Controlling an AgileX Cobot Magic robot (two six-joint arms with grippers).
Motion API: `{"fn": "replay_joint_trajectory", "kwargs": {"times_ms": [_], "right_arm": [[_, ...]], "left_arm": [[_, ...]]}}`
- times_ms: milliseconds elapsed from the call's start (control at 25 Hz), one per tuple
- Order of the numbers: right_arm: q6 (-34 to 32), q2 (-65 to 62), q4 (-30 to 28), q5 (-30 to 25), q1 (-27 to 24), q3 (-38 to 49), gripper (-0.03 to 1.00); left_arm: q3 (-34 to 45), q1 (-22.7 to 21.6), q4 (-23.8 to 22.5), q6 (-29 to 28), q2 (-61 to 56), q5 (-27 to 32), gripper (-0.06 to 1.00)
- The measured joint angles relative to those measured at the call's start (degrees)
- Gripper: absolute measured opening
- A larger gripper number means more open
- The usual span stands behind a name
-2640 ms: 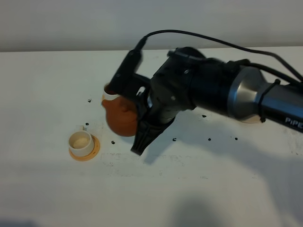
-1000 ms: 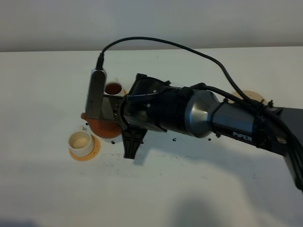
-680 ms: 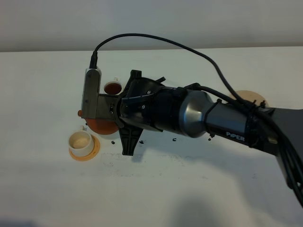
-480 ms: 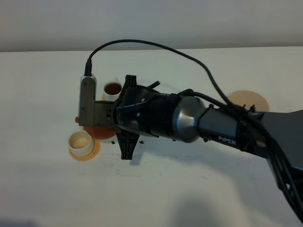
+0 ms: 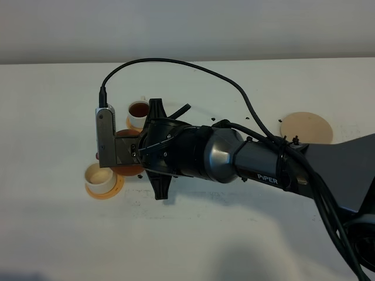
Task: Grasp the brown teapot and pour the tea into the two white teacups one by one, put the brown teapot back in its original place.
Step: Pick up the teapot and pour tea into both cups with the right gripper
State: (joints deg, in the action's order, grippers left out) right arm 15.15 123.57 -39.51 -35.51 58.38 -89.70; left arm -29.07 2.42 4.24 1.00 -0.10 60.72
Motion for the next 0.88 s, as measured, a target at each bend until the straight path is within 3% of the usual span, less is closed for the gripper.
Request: {"fn": "replay_joint_trajectory", "kwargs": {"times_ms": [520, 880], "right_arm": [[-2.1, 0.0, -9.3, 0.3, 0.5, 0.0, 0.13], [-2.4, 0.0, -10.3, 1.3, 0.5, 1.4, 0.13]], "left_arm": [[0.0, 0.0, 0.0, 0.0, 0.0, 0.0, 0.61], [0.0, 0.0, 0.0, 0.0, 0.0, 0.0, 0.61]]}}
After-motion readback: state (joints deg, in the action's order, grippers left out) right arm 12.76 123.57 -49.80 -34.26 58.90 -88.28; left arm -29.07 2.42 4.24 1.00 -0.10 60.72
